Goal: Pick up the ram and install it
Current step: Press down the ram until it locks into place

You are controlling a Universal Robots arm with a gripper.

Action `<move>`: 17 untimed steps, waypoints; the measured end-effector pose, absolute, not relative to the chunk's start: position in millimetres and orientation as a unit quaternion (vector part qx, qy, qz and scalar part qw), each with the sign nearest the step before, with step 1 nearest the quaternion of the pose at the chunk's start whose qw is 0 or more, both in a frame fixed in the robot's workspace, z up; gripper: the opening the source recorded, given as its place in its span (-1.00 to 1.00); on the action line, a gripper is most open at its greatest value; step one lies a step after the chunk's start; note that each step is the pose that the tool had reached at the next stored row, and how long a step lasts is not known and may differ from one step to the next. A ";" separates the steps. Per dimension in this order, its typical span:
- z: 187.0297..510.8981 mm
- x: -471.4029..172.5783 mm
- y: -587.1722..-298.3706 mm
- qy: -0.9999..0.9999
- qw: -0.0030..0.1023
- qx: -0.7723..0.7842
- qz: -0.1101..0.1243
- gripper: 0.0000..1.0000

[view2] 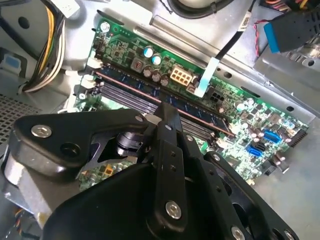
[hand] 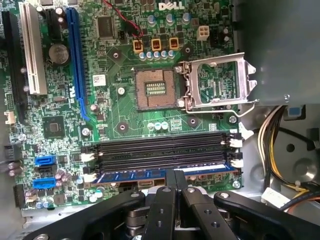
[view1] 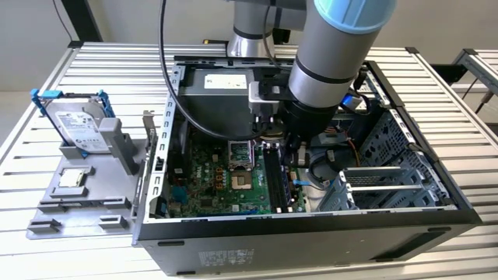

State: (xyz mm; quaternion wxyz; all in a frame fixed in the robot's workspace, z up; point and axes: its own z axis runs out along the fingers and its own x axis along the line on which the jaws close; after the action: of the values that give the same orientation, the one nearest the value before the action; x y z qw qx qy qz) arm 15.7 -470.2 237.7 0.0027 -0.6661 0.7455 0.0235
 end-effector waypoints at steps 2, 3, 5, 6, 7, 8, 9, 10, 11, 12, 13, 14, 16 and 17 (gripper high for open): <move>234.1 15.7 -470.2 0.745 0.003 -0.666 0.024 -1.00; 232.3 15.7 -470.3 0.745 0.003 -0.666 0.023 -1.00; 228.6 15.7 -470.3 0.745 0.003 -0.666 0.024 -1.00; 226.7 15.7 -470.3 0.745 0.003 -0.666 0.024 -1.00; 225.0 15.8 -470.2 0.745 0.003 -0.666 0.024 -1.00; 223.5 15.7 -470.3 0.745 0.002 -0.666 0.023 -1.00; 221.9 15.7 -470.4 0.745 0.002 -0.666 0.023 -1.00; 220.0 15.7 -470.4 0.745 0.002 -0.666 0.023 -1.00; 218.2 15.7 -470.5 0.745 0.002 -0.666 0.023 -1.00; 216.9 15.7 -470.4 0.745 0.002 -0.666 0.023 -1.00; 216.9 15.7 -470.3 0.745 0.002 -0.666 0.023 -1.00; 217.7 15.8 -470.1 0.746 0.002 -0.666 0.023 -1.00; 221.9 15.8 -470.0 0.745 0.003 -0.666 0.024 -1.00; 226.0 15.8 -469.8 0.745 0.004 -0.666 0.024 -1.00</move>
State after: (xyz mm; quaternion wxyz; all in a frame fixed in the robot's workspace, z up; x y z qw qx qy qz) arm 15.8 -469.8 226.0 0.0037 -0.6661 0.7455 0.0242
